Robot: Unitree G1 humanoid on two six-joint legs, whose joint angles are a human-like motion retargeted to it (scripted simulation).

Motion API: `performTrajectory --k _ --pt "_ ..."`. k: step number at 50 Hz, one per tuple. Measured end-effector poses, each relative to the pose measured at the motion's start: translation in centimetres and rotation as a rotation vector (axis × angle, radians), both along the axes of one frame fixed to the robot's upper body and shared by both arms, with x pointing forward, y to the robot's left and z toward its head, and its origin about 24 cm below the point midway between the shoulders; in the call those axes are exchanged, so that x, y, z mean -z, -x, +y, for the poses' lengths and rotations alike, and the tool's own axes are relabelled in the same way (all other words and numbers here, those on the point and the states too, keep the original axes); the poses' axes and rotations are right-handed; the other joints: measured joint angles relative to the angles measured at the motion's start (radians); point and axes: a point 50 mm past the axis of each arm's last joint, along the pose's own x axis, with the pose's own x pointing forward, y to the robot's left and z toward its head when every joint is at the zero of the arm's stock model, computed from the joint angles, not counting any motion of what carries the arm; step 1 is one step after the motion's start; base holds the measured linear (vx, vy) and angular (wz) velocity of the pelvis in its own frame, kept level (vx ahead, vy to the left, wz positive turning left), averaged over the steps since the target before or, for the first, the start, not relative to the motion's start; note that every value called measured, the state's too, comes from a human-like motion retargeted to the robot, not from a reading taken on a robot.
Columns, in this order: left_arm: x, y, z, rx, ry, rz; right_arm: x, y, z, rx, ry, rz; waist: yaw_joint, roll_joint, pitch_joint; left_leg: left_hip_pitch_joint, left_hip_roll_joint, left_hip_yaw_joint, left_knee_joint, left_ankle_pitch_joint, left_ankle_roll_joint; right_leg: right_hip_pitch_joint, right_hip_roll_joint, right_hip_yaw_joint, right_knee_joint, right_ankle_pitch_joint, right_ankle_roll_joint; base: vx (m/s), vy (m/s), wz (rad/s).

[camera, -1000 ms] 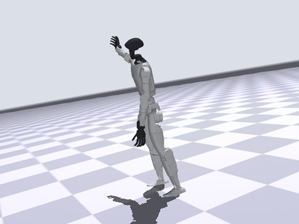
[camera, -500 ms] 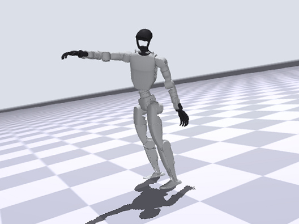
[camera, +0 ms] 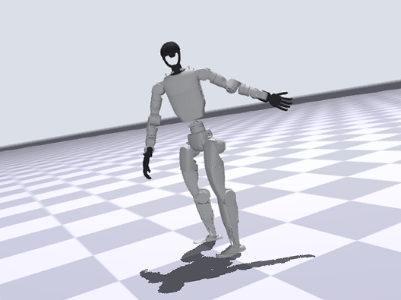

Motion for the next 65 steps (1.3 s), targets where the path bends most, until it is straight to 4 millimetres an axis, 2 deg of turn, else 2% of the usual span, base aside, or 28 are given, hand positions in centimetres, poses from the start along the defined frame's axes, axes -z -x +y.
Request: performTrajectory --k 4,8,10,14,17,20,22,25,27,28,29,30,33,36,38,41,45,48,51,57,61,65 --pt "-6.3 -2.1 3.9 -0.031 -0.190 -0.145 1.3 6.3 0.2 0.185 -0.035 0.106 -0.089 0.097 -0.035 -0.006 0.003 0.045 0.020 -0.013 -0.002 -0.022 -0.004 0.047 -0.002 0.004 -0.001 -0.02 -0.02 -0.58" --pt "-14.7 -4.9 6.9 -0.002 -0.418 -0.320 0.8 11.3 -1.1 0.490 -0.015 0.099 -0.203 0.193 -0.057 -0.005 0.008 0.090 0.037 -0.026 -0.017 -0.038 -0.004 0.091 -0.005 0.009 0.000 -0.01 -0.01 -0.56" --pt "-19.5 -6.3 7.6 0.045 -0.540 -0.390 0.0 13.0 -2.2 0.663 0.005 0.048 -0.270 0.237 -0.063 -0.002 0.012 0.112 0.043 -0.032 -0.026 -0.044 -0.003 0.113 -0.007 0.012 0.000 0.00 -0.01 -0.57" --pt "-29.0 -8.7 7.3 0.177 -0.777 -0.476 -1.8 14.1 -5.0 0.945 0.038 -0.127 -0.417 0.316 -0.052 0.009 0.022 0.160 0.051 -0.044 -0.039 -0.058 0.001 0.162 -0.010 0.020 0.000 0.01 -0.01 -0.63" --pt "-35.1 -9.8 6.0 0.273 -0.942 -0.494 -3.2 13.2 -6.9 1.033 0.051 -0.248 -0.538 0.368 -0.027 0.017 0.031 0.202 0.059 -0.055 -0.042 -0.071 0.006 0.206 -0.012 0.028 0.000 0.02 -0.01 -0.75" --pt "-39.6 -10.4 4.3 0.356 -1.086 -0.456 -4.4 11.0 -8.6 1.020 0.057 -0.333 -0.665 0.412 0.012 0.026 0.039 0.249 0.069 -0.069 -0.039 -0.087 0.011 0.257 -0.013 0.036 0.003 0.03 -0.01 -0.87" --pt "-41.3 -11.1 3.2 0.401 -1.166 -0.364 -5.2 8.9 -9.5 0.978 0.060 -0.378 -0.751 0.439 0.047 0.033 0.046 0.285 0.079 -0.081 -0.033 -0.099 0.015 0.296 -0.013 0.041 0.007 0.03 -0.01 -0.98" --pt "-42.2 -13.4 1.8 0.484 -1.264 -0.126 -6.2 6.4 -10.4 0.924 0.062 -0.426 -0.867 0.470 0.085 0.046 0.054 0.340 0.094 -0.099 -0.019 -0.116 0.021 0.356 -0.013 0.048 0.016 0.04 -0.01 -1.04" --pt "-41.7 -19.8 -0.8 0.614 -1.313 0.079 -6.3 7.1 -10.5 0.975 0.058 -0.438 -0.873 0.471 0.066 0.064 0.060 0.380 0.101 -0.112 -0.007 -0.120 0.027 0.400 -0.013 0.052 0.024 0.05 -0.01 -1.13" --pt "-42.7 -23.8 -3.6 0.709 -1.368 0.177 -5.6 8.6 -9.9 1.034 0.040 -0.432 -0.845 0.453 0.033 0.067 0.063 0.402 0.104 -0.118 -0.002 -0.130 0.031 0.424 -0.016 0.056 0.027 0.05 -0.01 -1.19" --pt "-44.1 -26.6 -6.6 0.786 -1.446 0.284 -4.4 9.3 -8.6 1.083 -0.002 -0.427 -0.833 0.418 0.015 0.069 0.066 0.424 0.107 -0.124 0.004 -0.140 0.035 0.448 -0.017 0.060 0.030 0.05 -0.01 -1.21" --pt "-45.9 -28.5 -9.5 0.839 -1.537 0.403 -3.1 9.7 -7.0 1.128 -0.055 -0.421 -0.829 0.375 0.005 0.072 0.067 0.447 0.108 -0.129 0.010 -0.151 0.037 0.472 -0.018 0.063 0.034 0.05 -0.01 -1.16" --pt "-43.4 -32.1 -12.4 0.987 -1.617 0.695 -2.1 8.5 -5.7 1.172 -0.136 -0.470 -0.907 0.335 0.017 0.092 0.073 0.505 0.110 -0.144 0.025 -0.167 0.048 0.534 -0.021 0.073 0.049 0.05 -0.01 -1.08" --pt "-38.7 -35.2 -14.4 1.148 -1.634 0.892 -1.8 7.2 -5.2 1.214 -0.198 -0.535 -0.980 0.300 0.032 0.117 0.078 0.562 0.110 -0.157 0.035 -0.176 0.060 0.594 -0.024 0.083 0.068 0.05 0.00 -1.04" --pt "-34.4 -36.9 -15.6 1.271 -1.610 0.962 -1.9 6.6 -5.2 1.240 -0.223 -0.584 -1.023 0.278 0.040 0.134 0.080 0.598 0.110 -0.165 0.039 -0.179 0.067 0.630 -0.028 0.090 0.083 0.04 0.01 -0.97" --pt "-27.0 -38.6 -17.6 1.482 -1.524 0.989 -2.6 6.0 -6.0 1.276 -0.232 -0.664 -1.076 0.248 0.045 0.156 0.082 0.646 0.114 -0.176 0.041 -0.183 0.077 0.678 -0.034 0.102 0.105 0.04 0.01 -0.87" --pt "-16.8 -38.4 -20.9 1.770 -1.346 0.967 -4.3 5.5 -8.2 1.320 -0.197 -0.791 -1.121 0.205 0.040 0.177 0.085 0.699 0.122 -0.188 0.039 -0.185 0.087 0.729 -0.043 0.116 0.132 0.02 0.01 -0.70" --pt "-10.1 -36.7 -23.0 1.939 -1.209 0.958 -6.4 5.2 -10.4 1.337 -0.127 -0.908 -1.133 0.171 0.031 0.186 0.099 0.727 0.129 -0.191 0.032 -0.185 0.108 0.753 -0.051 0.127 0.134 0.00 -0.05 -0.50" --pt "-4.4 -34.0 -24.6 2.053 -1.086 0.969 -9.2 4.7 -12.8 1.329 -0.026 -1.047 -1.131 0.134 0.020 0.191 0.114 0.741 0.132 -0.191 0.028 -0.183 0.127 0.764 -0.060 0.137 0.134 -0.02 -0.07 -0.29" --pt "4.7 -26.1 -25.9 2.183 -0.850 1.006 -16.7 3.6 -17.2 1.265 0.199 -1.363 -1.089 0.042 -0.015 0.185 0.135 0.727 0.124 -0.183 0.033 -0.175 0.150 0.746 -0.080 0.155 0.134 -0.04 -0.06 0.08" --pt "8.7 -19.8 -24.2 2.170 -0.635 1.043 -22.0 3.6 -19.2 1.218 0.335 -1.550 -1.037 -0.044 -0.042 0.171 0.140 0.691 0.113 -0.174 0.043 -0.171 0.152 0.709 -0.087 0.159 0.134 -0.05 -0.02 0.43" --pt "10.5 -13.4 -20.0 2.013 -0.386 1.111 -27.7 3.9 -20.6 1.155 0.464 -1.699 -0.965 -0.145 -0.064 0.151 0.141 0.643 0.103 -0.164 0.055 -0.170 0.147 0.664 -0.086 0.157 0.134 -0.05 0.00 0.59"
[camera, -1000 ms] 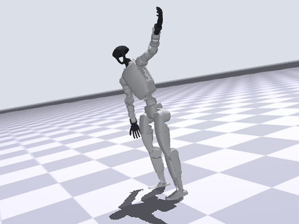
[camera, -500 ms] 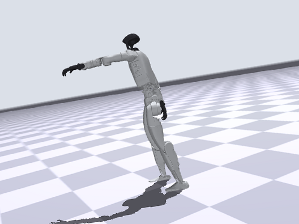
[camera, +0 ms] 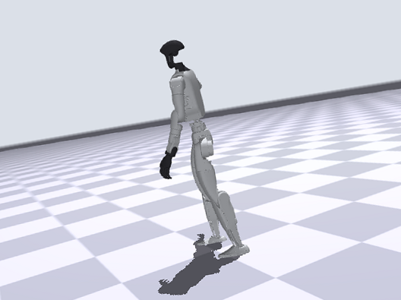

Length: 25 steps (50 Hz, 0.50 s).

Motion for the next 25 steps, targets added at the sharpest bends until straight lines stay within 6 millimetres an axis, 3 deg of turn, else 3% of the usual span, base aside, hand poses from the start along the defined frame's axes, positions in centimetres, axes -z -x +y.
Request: performTrajectory --k 3,7,10,13,17,20,25 --pt "-0.3 4.3 4.3 -0.224 -0.045 0.038 -4.6 0.0 -0.6 0.028 0.120 -0.019 0.066 -0.080 -0.011 -0.018 0.001 -0.039 -0.005 0.007 0.006 -0.002 -0.005 -0.037 0.007 -0.005 0.000 -0.05 -0.01 0.65" --pt "-2.3 9.0 9.9 -0.502 -0.139 0.039 -11.0 -0.6 -0.6 0.025 0.276 -0.031 0.166 -0.183 -0.014 -0.046 0.006 -0.091 -0.007 0.017 0.010 -0.008 -0.006 -0.087 0.020 -0.014 0.000 -0.04 -0.02 0.66" --pt "-4.1 11.4 13.1 -0.677 -0.201 0.012 -15.8 -1.3 0.1 -0.006 0.389 -0.028 0.252 -0.251 -0.005 -0.068 0.011 -0.129 -0.006 0.022 0.009 -0.013 -0.005 -0.123 0.031 -0.021 0.000 -0.03 -0.02 0.65" --pt "-5.5 12.6 15.0 -0.810 -0.229 -0.028 -20.1 -2.1 1.3 -0.056 0.495 0.001 0.351 -0.307 0.019 -0.091 0.013 -0.168 -0.002 0.026 0.008 -0.016 -0.008 -0.160 0.041 -0.028 0.000 -0.02 0.00 0.67" --pt "-6.0 12.4 15.6 -0.914 -0.203 -0.085 -24.3 -3.2 3.1 -0.133 0.616 0.105 0.502 -0.363 0.077 -0.119 0.004 -0.223 0.006 0.028 0.007 -0.011 -0.023 -0.213 0.051 -0.040 0.000 0.00 0.05 0.74" --pt "-4.9 11.3 14.3 -0.957 -0.124 -0.114 -26.5 -4.1 4.4 -0.183 0.696 0.251 0.631 -0.371 0.143 -0.131 -0.013 -0.271 0.014 0.027 0.008 0.007 -0.044 -0.259 0.057 -0.053 0.000 0.01 0.10 0.87" --pt "-2.7 9.4 11.3 -1.029 0.024 -0.135 -25.8 -6.8 5.1 -0.253 0.733 0.625 0.849 -0.375 0.255 -0.149 -0.046 -0.358 0.017 0.033 0.005 0.042 -0.079 -0.344 0.070 -0.078 -0.018 0.01 0.09 0.96"
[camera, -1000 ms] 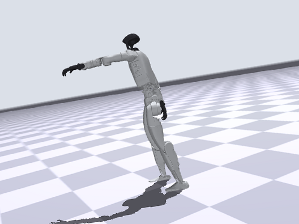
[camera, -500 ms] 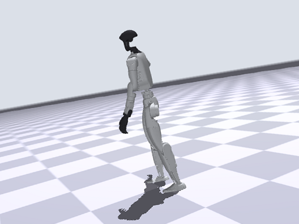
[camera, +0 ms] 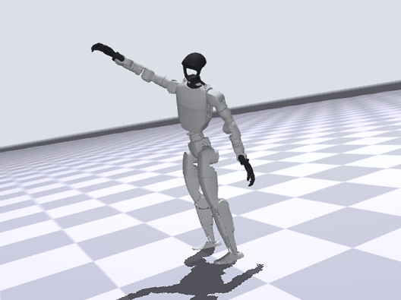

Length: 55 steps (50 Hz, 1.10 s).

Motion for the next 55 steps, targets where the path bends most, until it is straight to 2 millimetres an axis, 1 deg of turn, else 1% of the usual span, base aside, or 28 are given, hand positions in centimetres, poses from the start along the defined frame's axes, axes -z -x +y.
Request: performTrajectory --k 3,4,5,6,7,10,13,15,17,19,21,25,28,30,32,35,38,40,42,45,48,50,52,55 --pt "1.1 0.1 -1.5 -0.059 0.062 -0.025 2.6 -2.7 -0.1 0.038 0.031 0.247 0.107 0.002 0.042 -0.012 -0.017 -0.057 -0.006 0.011 -0.005 0.018 -0.014 -0.056 0.008 -0.015 -0.020 0.01 0.05 1.04" --pt "1.4 1.1 -1.8 -0.103 0.081 -0.026 4.1 -4.8 0.2 0.030 0.035 0.326 0.118 0.004 0.039 -0.012 -0.023 -0.077 -0.010 0.015 -0.007 0.029 -0.018 -0.077 0.009 -0.020 -0.026 0.01 0.05 1.10" --pt "1.8 2.4 -2.1 -0.159 0.100 -0.024 5.1 -7.7 1.2 0.003 0.064 0.404 0.118 0.006 0.029 -0.009 -0.028 -0.098 -0.015 0.020 -0.010 0.042 -0.021 -0.098 0.010 -0.025 -0.032 0.01 0.05 1.16" --pt "2.3 4.1 -2.9 -0.232 0.127 -0.022 5.8 -10.9 2.6 -0.040 0.082 0.467 0.091 0.009 -0.002 -0.020 -0.035 -0.120 -0.023 0.028 -0.012 0.040 -0.026 -0.121 0.013 -0.029 -0.037 0.01 0.05 1.19" --pt "2.8 5.6 -3.6 -0.293 0.153 -0.021 6.0 -13.3 4.1 -0.071 0.122 0.522 0.077 0.016 -0.025 -0.030 -0.041 -0.141 -0.030 0.036 -0.015 0.040 -0.030 -0.142 0.015 -0.033 -0.043 0.01 0.05 1.18" --pt "3.8 7.8 -5.8 -0.406 0.225 -0.024 8.0 -16.0 5.9 -0.111 0.173 0.645 0.112 0.065 -0.031 -0.042 -0.055 -0.202 -0.050 0.056 -0.024 0.055 -0.038 -0.205 0.021 -0.045 -0.057 0.00 0.04 1.11" --pt "4.2 9.9 -6.9 -0.512 0.271 -0.019 11.1 -17.8 6.9 -0.159 0.173 0.747 0.147 0.117 -0.031 -0.041 -0.066 -0.258 -0.076 0.078 -0.035 0.078 -0.042 -0.264 0.024 -0.055 -0.067 -0.01 0.03 1.03" --pt "4.1 11.0 -6.9 -0.577 0.287 -0.018 13.8 -18.5 7.2 -0.193 0.144 0.818 0.168 0.147 -0.034 -0.038 -0.073 -0.291 -0.094 0.093 -0.041 0.093 -0.044 -0.299 0.026 -0.061 -0.073 -0.01 0.02 0.92" --pt "3.6 11.8 -6.2 -0.635 0.289 -0.026 16.9 -18.9 7.5 -0.226 0.092 0.895 0.187 0.175 -0.040 -0.034 -0.078 -0.319 -0.111 0.107 -0.046 0.107 -0.045 -0.329 0.028 -0.066 -0.079 -0.02 0.01 0.80" --pt "2.9 12.2 -5.0 -0.687 0.280 -0.047 20.2 -19.0 7.7 -0.261 0.023 0.974 0.202 0.201 -0.049 -0.030 -0.081 -0.342 -0.125 0.121 -0.048 0.117 -0.046 -0.354 0.030 -0.070 -0.085 -0.03 0.00 0.67" --pt "2.0 12.1 -3.3 -0.733 0.259 -0.084 23.6 -18.8 8.1 -0.297 -0.058 1.054 0.212 0.229 -0.062 -0.027 -0.084 -0.361 -0.137 0.133 -0.049 0.126 -0.046 -0.373 0.032 -0.074 -0.090 -0.04 -0.01 0.52" --pt "-0.9 10.7 1.2 -0.795 0.175 -0.200 30.1 -17.6 9.0 -0.373 -0.243 1.196 0.217 0.288 -0.095 -0.023 -0.087 -0.382 -0.151 0.151 -0.046 0.136 -0.048 -0.394 0.036 -0.080 -0.099 -0.04 -0.02 0.29" --pt "-4.2 8.8 5.2 -0.813 0.072 -0.318 34.5 -16.0 9.9 -0.415 -0.391 1.266 0.205 0.337 -0.125 -0.021 -0.088 -0.384 -0.152 0.158 -0.045 0.137 -0.049 -0.395 0.038 -0.083 -0.103 -0.05 -0.03 0.05" --pt "-7.3 7.2 8.1 -0.822 -0.015 -0.411 37.5 -14.6 10.5 -0.430 -0.497 1.290 0.192 0.367 -0.145 -0.021 -0.087 -0.379 -0.150 0.161 -0.045 0.136 -0.049 -0.391 0.039 -0.085 -0.103 -0.05 -0.04 -0.10" --pt "-10.9 5.4 10.8 -0.833 -0.109 -0.519 40.1 -13.0 11.0 -0.425 -0.594 1.302 0.173 0.399 -0.166 -0.021 -0.087 -0.370 -0.145 0.161 -0.046 0.134 -0.050 -0.382 0.038 -0.086 -0.103 -0.05 -0.04 -0.21" --pt "-17.3 2.7 14.1 -0.855 -0.249 -0.726 43.7 -10.1 11.8 -0.392 -0.721 1.314 0.131 0.449 -0.198 -0.021 -0.085 -0.352 -0.135 0.158 -0.049 0.129 -0.050 -0.365 0.035 -0.086 -0.099 -0.05 -0.04 -0.31" --pt "-24.6 -0.1 16.3 -0.839 -0.360 -0.995 46.8 -6.9 12.4 -0.335 -0.831 1.331 0.067 0.504 -0.225 -0.022 -0.082 -0.329 -0.121 0.152 -0.055 0.124 -0.048 -0.344 0.030 -0.085 -0.096 -0.05 -0.04 -0.38" --pt "-29.5 -1.6 16.9 -0.790 -0.405 -1.185 48.4 -4.7 12.7 -0.288 -0.910 1.339 0.011 0.544 -0.240 -0.021 -0.078 -0.312 -0.112 0.146 -0.061 0.121 -0.046 -0.328 0.026 -0.084 -0.094 -0.04 -0.04 -0.43" --pt "-33.9 -2.6 17.0 -0.713 -0.426 -1.366 49.6 -2.6 12.6 -0.230 -1.003 1.330 -0.058 0.589 -0.251 -0.019 -0.073 -0.294 -0.102 0.140 -0.068 0.118 -0.043 -0.311 0.022 -0.083 -0.094 -0.04 -0.03 -0.47" --pt "-39.7 -3.1 16.6 -0.591 -0.444 -1.592 50.3 0.3 11.7 -0.129 -1.148 1.271 -0.180 0.662 -0.254 -0.014 -0.064 -0.264 -0.091 0.130 -0.079 0.114 -0.037 -0.281 0.017 -0.079 -0.096 -0.03 -0.03 -0.54" --pt "-44.3 -2.6 15.7 -0.483 -0.473 -1.744 49.6 2.1 9.9 -0.037 -1.244 1.169 -0.321 0.739 -0.239 -0.006 -0.053 -0.228 -0.082 0.120 -0.087 0.106 -0.030 -0.245 0.012 -0.073 -0.098 -0.02 -0.03 -0.65" --pt "-46.8 -2.2 15.1 -0.409 -0.506 -1.803 48.6 2.9 8.3 0.012 -1.275 1.087 -0.419 0.788 -0.221 0.001 -0.045 -0.199 -0.078 0.114 -0.091 0.099 -0.026 -0.217 0.010 -0.068 -0.098 -0.01 -0.02 -0.77" --pt "-48.7 -2.1 14.3 -0.317 -0.548 -1.819 47.2 3.3 6.7 0.051 -1.290 0.987 -0.516 0.831 -0.199 0.008 -0.037 -0.167 -0.072 0.106 -0.093 0.089 -0.023 -0.184 0.008 -0.063 -0.097 0.00 -0.02 -0.87" --pt "-50.8 -3.0 13.1 -0.146 -0.614 -1.777 45.1 3.8 4.4 0.101 -1.311 0.789 -0.655 0.879 -0.168 0.018 -0.027 -0.112 -0.062 0.092 -0.093 0.072 -0.019 -0.127 0.005 -0.054 -0.093 0.01 -0.03 -0.99"
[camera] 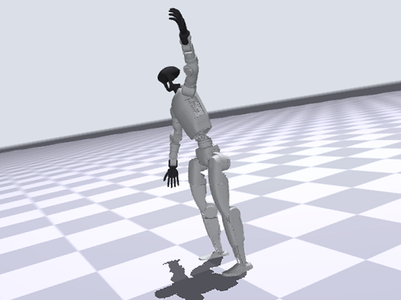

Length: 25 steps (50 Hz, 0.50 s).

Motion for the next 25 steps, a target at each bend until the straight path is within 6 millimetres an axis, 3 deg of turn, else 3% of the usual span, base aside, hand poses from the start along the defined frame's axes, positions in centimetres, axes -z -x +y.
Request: performTrajectory --k 5,7,8,10,12,14,17,19,22,25 --pt "-0.6 -5.4 -2.5 0.062 -0.209 0.267 -4.1 0.4 -3.5 0.310 0.076 -0.305 -0.182 0.044 0.047 0.022 0.018 0.111 0.033 -0.034 0.006 -0.030 0.009 0.115 -0.006 0.016 0.013 0.02 -0.03 -1.19" --pt "0.1 -9.0 -3.9 0.086 -0.281 0.400 -5.3 1.1 -4.5 0.420 0.113 -0.394 -0.222 0.045 0.047 0.030 0.025 0.159 0.049 -0.050 0.010 -0.042 0.014 0.165 -0.011 0.025 0.024 0.03 -0.03 -1.31" --pt "0.2 -12.3 -5.5 0.111 -0.331 0.470 -5.5 2.4 -5.0 0.491 0.134 -0.422 -0.216 0.039 0.033 0.036 0.029 0.185 0.058 -0.059 0.012 -0.047 0.017 0.191 -0.014 0.031 0.030 0.03 -0.03 -1.37" --pt "-1.5 -18.2 -10.3 0.148 -0.491 0.603 -4.3 5.2 -4.6 0.626 0.137 -0.444 -0.193 -0.014 0.002 0.044 0.035 0.237 0.072 -0.073 0.018 -0.063 0.022 0.244 -0.022 0.043 0.045 0.03 -0.03 -1.36" --pt "-1.8 -21.2 -13.4 0.129 -0.631 0.734 -3.2 5.9 -3.9 0.693 0.126 -0.462 -0.215 -0.065 0.002 0.054 0.039 0.284 0.081 -0.084 0.025 -0.076 0.027 0.291 -0.028 0.056 0.064 0.02 -0.03 -1.24" --pt "-0.3 -23.4 -15.1 0.103 -0.740 0.867 -2.8 5.9 -3.6 0.736 0.121 -0.486 -0.255 -0.098 0.008 0.066 0.043 0.325 0.085 -0.093 0.033 -0.085 0.033 0.332 -0.033 0.068 0.085 0.02 -0.02 -1.12" --pt "3.7 -26.6 -17.1 0.077 -0.878 1.070 -2.3 5.4 -3.2 0.814 0.095 -0.546 -0.308 -0.142 0.022 0.088 0.054 0.382 0.087 -0.103 0.042 -0.095 0.051 0.389 -0.042 0.086 0.111 0.00 -0.06 -1.05" --pt "7.6 -28.5 -18.1 0.095 -0.936 1.203 -2.1 5.1 -3.0 0.875 0.069 -0.605 -0.339 -0.165 0.031 0.102 0.077 0.415 0.086 -0.105 0.040 -0.100 0.081 0.421 -0.047 0.098 0.111 -0.01 -0.15 -0.96" --pt "14.9 -30.6 -20.1 0.192 -0.985 1.389 -2.5 4.5 -3.3 0.952 0.035 -0.708 -0.379 -0.197 0.043 0.123 0.104 0.456 0.084 -0.106 0.037 -0.103 0.119 0.459 -0.053 0.114 0.111 -0.02 -0.13 -0.79" --pt "22.9 -31.5 -23.4 0.368 -1.020 1.548 -3.8 3.8 -4.1 0.966 0.032 -0.808 -0.410 -0.227 0.048 0.141 0.120 0.487 0.082 -0.107 0.036 -0.103 0.144 0.488 -0.058 0.126 0.111 -0.02 -0.07 -0.59"
